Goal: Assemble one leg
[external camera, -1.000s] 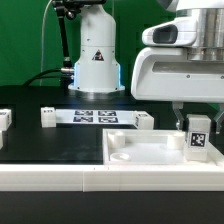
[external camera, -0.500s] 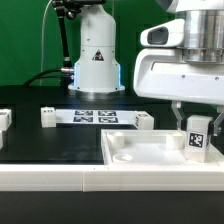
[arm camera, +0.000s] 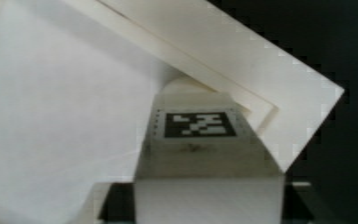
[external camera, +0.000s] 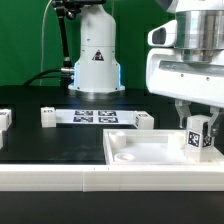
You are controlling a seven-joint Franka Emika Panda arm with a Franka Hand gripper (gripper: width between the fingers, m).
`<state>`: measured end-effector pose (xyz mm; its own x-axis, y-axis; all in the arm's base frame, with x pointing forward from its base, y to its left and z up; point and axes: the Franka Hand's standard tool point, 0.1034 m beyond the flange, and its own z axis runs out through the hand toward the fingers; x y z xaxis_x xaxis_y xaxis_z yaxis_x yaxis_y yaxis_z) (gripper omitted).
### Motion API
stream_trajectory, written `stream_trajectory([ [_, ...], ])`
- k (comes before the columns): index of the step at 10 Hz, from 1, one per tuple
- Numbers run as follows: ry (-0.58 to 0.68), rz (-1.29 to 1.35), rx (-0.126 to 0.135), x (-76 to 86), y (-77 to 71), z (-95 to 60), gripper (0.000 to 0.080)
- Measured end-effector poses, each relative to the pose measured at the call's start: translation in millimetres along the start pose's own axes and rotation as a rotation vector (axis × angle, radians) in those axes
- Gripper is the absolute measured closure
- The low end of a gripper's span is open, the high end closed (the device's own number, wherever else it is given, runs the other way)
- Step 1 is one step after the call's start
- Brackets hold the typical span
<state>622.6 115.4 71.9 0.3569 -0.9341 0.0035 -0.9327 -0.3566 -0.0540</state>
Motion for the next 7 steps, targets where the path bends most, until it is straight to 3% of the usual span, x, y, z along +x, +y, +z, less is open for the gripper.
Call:
stream_trajectory([
  [3,-0.008,0.275,-0.003,1.0,0.9,-0.1,0.0509],
  [7,-0.015,0.394,-0.005,0.9,1.4,0.4,0.0503],
])
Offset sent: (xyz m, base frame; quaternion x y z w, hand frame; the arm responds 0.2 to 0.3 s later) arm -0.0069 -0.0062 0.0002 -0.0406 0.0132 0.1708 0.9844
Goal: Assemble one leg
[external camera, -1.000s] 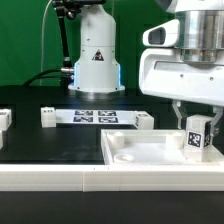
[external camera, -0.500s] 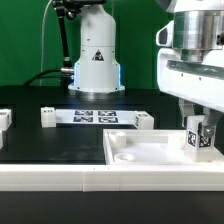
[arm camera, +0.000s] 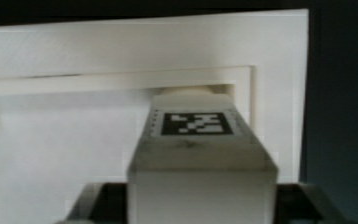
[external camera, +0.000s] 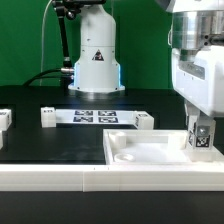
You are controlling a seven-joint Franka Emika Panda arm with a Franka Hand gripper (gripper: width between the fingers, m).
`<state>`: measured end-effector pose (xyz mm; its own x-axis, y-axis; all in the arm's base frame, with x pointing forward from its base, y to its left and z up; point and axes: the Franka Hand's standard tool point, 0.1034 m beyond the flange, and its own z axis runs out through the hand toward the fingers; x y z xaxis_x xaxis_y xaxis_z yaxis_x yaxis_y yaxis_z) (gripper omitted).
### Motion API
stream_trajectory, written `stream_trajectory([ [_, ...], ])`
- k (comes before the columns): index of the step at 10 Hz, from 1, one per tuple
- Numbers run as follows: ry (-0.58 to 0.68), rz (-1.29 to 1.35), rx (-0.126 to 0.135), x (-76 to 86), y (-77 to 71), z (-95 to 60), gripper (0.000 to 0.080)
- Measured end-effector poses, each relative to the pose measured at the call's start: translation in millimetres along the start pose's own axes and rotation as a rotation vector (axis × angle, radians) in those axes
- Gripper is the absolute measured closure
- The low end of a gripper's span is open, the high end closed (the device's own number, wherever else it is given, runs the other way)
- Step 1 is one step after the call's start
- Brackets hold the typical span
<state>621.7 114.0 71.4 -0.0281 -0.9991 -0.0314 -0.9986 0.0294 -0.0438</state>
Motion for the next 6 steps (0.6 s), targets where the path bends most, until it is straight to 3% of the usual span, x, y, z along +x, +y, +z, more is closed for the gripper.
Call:
stream_trajectory([
  [1,0.000,-0.005,0.000,0.0,0.1,0.2,0.0275],
  [2,0.000,-0.034,0.005,-0.2,-0.3,0.4,0.0275],
  [3,0.001,-0.052,0.014,-0.7,-0.3,1.5,0.0165],
  [6,0.006,-0.346,0.022,-2.5,0.6,3.9,0.0152],
])
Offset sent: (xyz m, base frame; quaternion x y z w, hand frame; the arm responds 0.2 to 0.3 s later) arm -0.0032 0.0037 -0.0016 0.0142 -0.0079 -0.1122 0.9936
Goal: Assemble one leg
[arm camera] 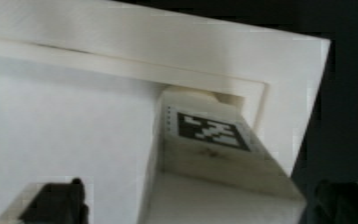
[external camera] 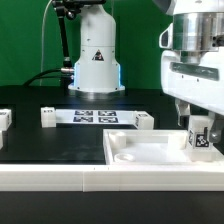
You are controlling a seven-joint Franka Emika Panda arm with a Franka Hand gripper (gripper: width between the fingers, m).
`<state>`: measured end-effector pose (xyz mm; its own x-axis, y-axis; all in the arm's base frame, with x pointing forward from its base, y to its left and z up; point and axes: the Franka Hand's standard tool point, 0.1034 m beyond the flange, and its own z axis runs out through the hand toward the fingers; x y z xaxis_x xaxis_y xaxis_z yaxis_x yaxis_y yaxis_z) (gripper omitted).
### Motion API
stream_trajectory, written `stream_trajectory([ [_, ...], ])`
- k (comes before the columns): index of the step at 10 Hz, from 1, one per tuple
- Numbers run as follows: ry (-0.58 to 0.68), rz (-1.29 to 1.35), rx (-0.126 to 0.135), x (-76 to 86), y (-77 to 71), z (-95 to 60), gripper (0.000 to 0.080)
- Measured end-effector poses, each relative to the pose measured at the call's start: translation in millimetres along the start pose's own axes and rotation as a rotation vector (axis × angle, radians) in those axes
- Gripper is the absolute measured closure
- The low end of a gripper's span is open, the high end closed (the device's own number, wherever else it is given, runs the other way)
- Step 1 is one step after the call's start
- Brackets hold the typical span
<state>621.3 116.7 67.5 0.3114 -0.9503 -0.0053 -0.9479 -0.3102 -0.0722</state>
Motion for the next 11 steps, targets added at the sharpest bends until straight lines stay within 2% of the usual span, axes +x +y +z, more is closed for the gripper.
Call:
stream_trajectory([
  [1,-0.002,-0.079,-0.006,-1.0,-0.3,0.2,0.0150],
  [5,-0.001,-0.491,0.002,3.9,-2.3,-1.3,0.0150],
  [9,-0.008,-0.745,0.008,-7.9,-5.1,-1.2,0.0150],
  [11,-0.007,-0.890,0.011,-7.6,-6.2,-2.6,0.0150],
])
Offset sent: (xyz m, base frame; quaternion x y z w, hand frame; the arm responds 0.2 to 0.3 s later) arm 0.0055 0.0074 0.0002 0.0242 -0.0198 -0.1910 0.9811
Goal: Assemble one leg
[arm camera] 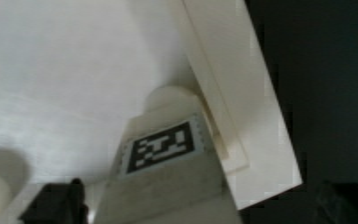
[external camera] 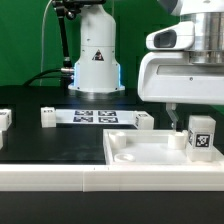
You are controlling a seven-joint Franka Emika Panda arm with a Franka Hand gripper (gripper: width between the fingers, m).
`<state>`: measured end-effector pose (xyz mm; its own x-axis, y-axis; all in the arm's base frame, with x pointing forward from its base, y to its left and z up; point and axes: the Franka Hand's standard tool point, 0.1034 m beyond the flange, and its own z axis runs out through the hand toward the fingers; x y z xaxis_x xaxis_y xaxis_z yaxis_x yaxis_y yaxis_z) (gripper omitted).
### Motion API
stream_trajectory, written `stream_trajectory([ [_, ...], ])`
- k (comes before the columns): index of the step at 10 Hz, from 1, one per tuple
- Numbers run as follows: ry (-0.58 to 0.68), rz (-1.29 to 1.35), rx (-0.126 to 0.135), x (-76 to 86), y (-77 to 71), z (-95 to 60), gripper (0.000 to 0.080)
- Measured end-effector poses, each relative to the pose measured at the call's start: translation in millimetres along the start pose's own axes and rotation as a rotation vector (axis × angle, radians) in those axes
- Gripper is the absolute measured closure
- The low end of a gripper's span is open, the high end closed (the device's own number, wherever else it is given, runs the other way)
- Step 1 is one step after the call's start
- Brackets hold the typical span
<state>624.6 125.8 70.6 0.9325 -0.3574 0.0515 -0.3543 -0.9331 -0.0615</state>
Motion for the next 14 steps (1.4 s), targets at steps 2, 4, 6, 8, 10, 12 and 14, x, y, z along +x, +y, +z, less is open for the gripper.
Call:
stream_trajectory([
  [2,0.003,-0.111,-0.001,1.5,1.1,-1.5,0.0150],
  [4,0.003,-0.149,-0.006,1.1,1.3,-1.3,0.0150],
  [6,0.003,-0.151,-0.006,1.4,2.0,-1.1,0.0335],
  [8,0.004,-0.147,-0.009,2.6,4.8,-1.0,0.0473],
  [10,0.004,-0.137,-0.009,2.7,4.9,-0.9,0.0509],
  [12,0.005,-0.118,-0.010,5.2,8.9,-1.1,0.0508],
  [14,0.013,0.053,-0.013,5.5,11.3,-1.0,0.0508],
])
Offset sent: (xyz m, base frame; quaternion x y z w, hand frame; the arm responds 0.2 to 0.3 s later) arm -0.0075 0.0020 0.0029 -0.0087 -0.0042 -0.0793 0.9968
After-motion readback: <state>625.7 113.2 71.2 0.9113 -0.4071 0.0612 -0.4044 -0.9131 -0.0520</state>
